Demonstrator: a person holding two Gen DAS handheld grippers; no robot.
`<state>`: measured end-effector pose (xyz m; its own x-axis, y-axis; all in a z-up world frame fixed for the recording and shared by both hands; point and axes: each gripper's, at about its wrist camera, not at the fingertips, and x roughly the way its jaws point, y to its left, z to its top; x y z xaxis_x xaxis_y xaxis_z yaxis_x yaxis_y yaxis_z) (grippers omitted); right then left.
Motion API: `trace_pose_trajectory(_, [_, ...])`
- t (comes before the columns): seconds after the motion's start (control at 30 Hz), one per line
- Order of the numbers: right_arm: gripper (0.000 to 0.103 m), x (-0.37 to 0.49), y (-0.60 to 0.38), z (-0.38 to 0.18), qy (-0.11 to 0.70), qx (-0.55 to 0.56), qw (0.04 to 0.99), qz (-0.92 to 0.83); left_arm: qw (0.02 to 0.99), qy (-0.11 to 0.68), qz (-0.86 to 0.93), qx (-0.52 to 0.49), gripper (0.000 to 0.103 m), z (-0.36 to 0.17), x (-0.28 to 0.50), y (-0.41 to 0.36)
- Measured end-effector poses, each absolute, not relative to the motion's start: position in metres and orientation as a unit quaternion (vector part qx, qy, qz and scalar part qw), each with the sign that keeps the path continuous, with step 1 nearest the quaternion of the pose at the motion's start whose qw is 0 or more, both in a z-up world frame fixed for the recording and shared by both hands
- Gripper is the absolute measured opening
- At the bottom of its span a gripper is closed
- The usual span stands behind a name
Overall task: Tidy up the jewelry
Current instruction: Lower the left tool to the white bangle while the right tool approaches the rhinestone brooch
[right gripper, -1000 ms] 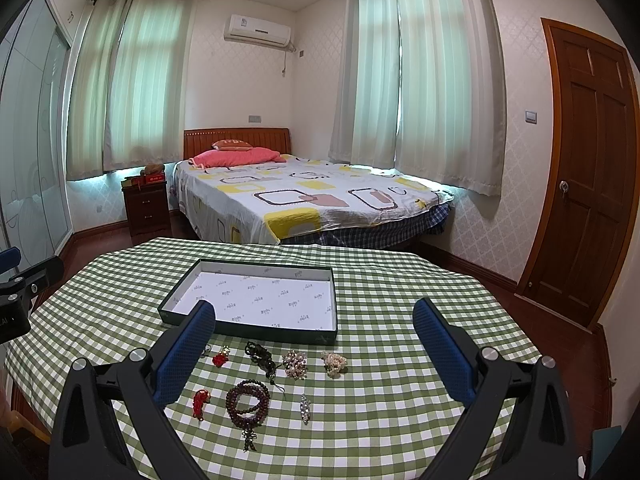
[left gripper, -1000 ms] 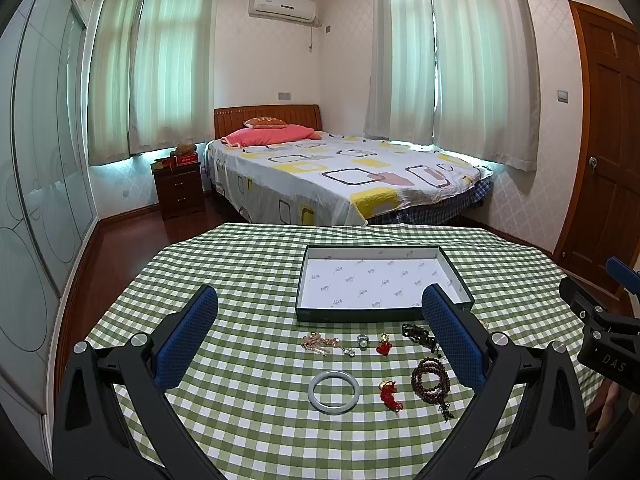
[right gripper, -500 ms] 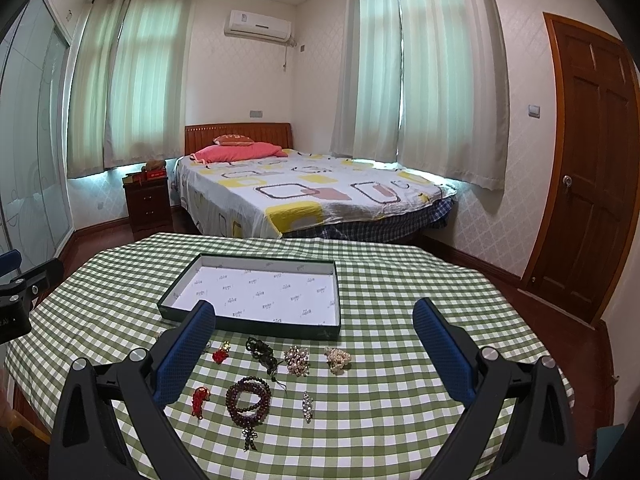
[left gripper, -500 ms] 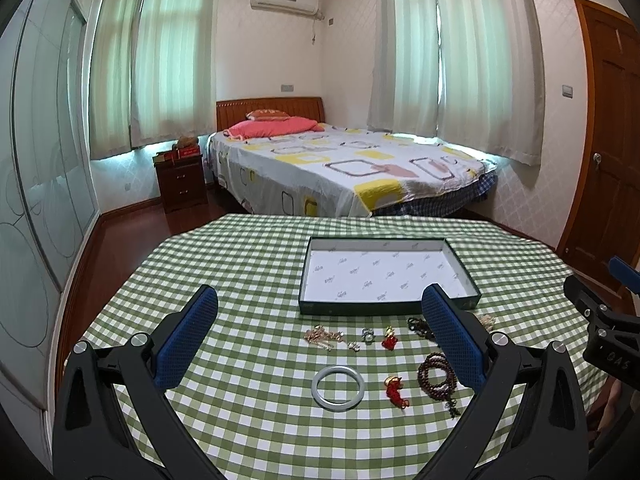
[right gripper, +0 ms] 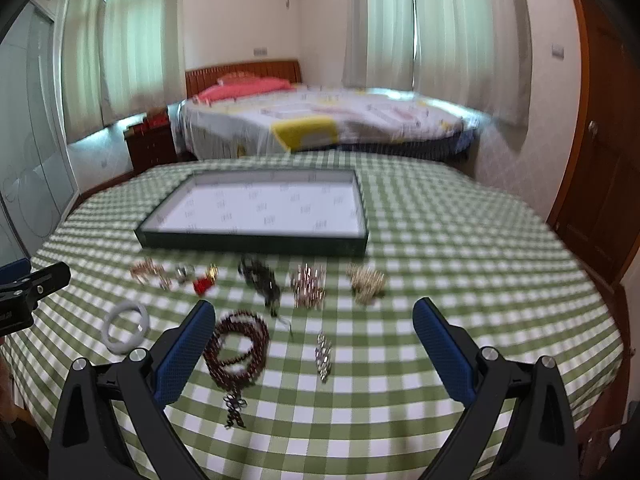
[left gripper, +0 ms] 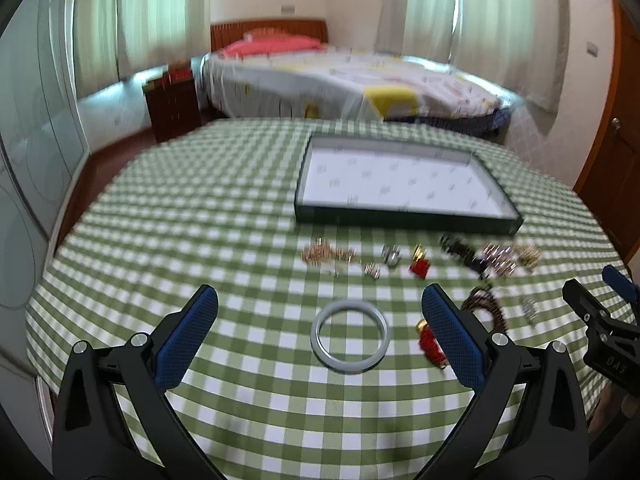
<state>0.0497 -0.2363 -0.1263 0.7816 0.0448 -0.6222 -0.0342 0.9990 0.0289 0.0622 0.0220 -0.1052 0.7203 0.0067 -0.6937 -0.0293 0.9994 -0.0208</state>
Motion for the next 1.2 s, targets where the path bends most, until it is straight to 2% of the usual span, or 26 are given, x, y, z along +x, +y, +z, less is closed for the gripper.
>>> trace_pose_trajectory(0.43, [0.097,0.071,-0.237,-0.163,0.388,0.02,0.921,0.032,0.881,0.473,-0.008,-0.023,0.1,-0.182,0.11,0.014])
trace_pose_trajectory(1.0, [0.097,0.077,-0.238,-0.171,0.399,0.021,0.916,0.035,0.889,0.458,-0.015,0.007,0.099,-0.195,0.111,0.01])
trace_pose_trajectory(1.1, [0.097,0.078,-0.244,-0.173,0.405,0.027,0.914,0.03,0.891,0.453,-0.015,0.006,0.092,-0.193,0.108,0.013])
trace_pose_trajectory(1.17, [0.097,0.078,-0.247,-0.174,0.406,0.031,0.913,0.026,0.894,0.448,-0.016,0.006,0.072,-0.191,0.106,0.014])
trace_pose_trajectory(1.2, [0.097,0.078,-0.25,-0.175,0.406,0.033,0.913,0.024,0.895,0.445,-0.017,0.006,0.069,-0.19,0.106,0.015])
